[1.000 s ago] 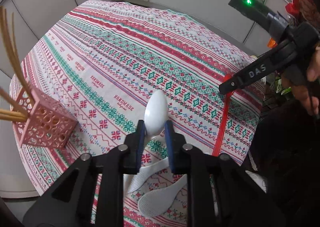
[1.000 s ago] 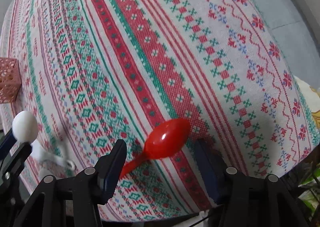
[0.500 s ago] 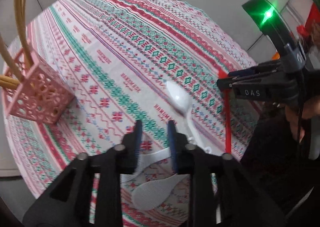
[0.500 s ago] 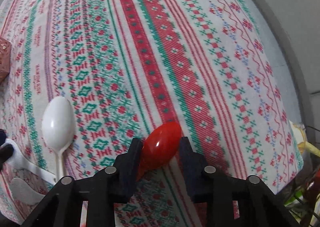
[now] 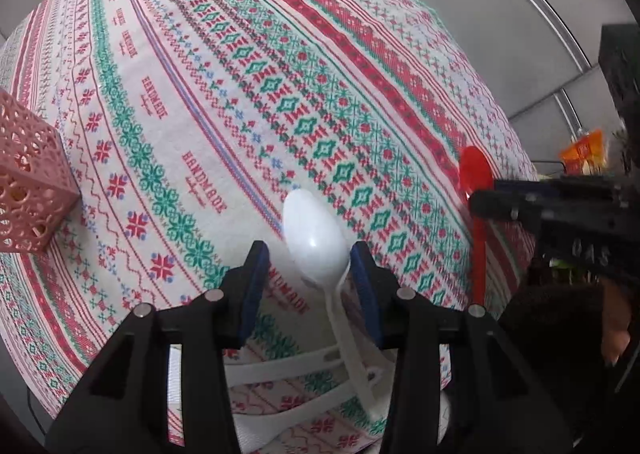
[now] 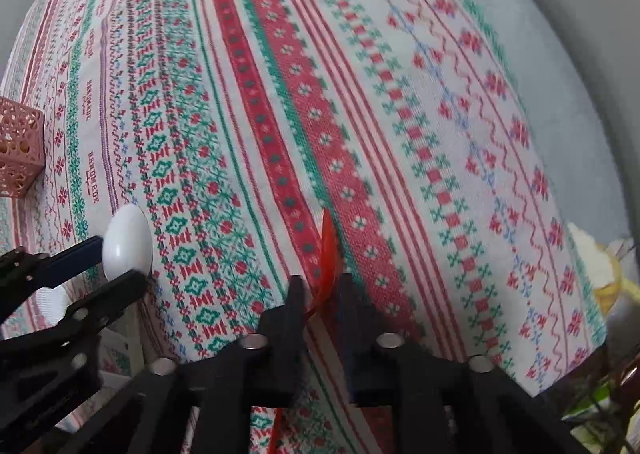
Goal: Organize utensils
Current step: 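Close the left gripper on the white spoon while the right gripper grasps the red spoon, then lift both spoons upright and carry them over the pink holder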
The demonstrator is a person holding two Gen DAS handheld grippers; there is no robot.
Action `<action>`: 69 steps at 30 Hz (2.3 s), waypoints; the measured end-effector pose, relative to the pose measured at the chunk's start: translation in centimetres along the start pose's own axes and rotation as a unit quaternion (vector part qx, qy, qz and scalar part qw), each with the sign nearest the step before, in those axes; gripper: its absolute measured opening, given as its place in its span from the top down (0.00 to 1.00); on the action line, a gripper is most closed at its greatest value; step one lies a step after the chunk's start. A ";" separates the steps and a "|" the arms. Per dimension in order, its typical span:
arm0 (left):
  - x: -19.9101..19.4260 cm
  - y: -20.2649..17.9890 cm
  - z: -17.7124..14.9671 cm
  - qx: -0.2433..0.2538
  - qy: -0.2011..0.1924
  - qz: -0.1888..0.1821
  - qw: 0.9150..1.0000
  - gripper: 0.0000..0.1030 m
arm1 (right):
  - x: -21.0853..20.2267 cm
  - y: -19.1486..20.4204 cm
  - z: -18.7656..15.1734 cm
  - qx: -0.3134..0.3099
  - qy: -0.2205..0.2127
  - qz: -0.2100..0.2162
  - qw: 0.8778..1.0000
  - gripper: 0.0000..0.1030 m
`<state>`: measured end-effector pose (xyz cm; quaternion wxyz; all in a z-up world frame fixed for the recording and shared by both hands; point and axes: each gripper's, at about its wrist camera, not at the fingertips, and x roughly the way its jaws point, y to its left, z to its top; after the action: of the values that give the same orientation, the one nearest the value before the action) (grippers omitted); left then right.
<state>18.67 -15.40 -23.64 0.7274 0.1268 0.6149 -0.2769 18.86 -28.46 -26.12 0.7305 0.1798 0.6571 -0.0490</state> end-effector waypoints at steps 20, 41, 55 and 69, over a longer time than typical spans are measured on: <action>-4.1 3.0 -2.4 -0.037 -0.063 0.012 0.997 0.64 | 1.3 1.3 1.1 -0.039 -0.039 -0.021 0.998 0.72; -21.4 5.4 -6.1 -0.033 -0.342 0.059 0.937 0.64 | -15.7 6.2 -1.7 -0.099 -0.313 0.059 0.943 0.72; -25.2 11.0 -7.3 -0.122 -0.451 0.124 0.875 0.64 | -18.9 12.0 -1.9 -0.122 -0.433 0.108 0.887 0.71; -22.7 13.3 -5.7 -0.148 -0.455 0.172 0.861 0.64 | -17.7 16.1 1.2 -0.120 -0.500 0.132 0.848 0.71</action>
<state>19.34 4.09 -5.05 0.9726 -0.0186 0.2177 -0.0796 22.58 -16.79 -5.52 0.9756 0.1271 0.1740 0.0433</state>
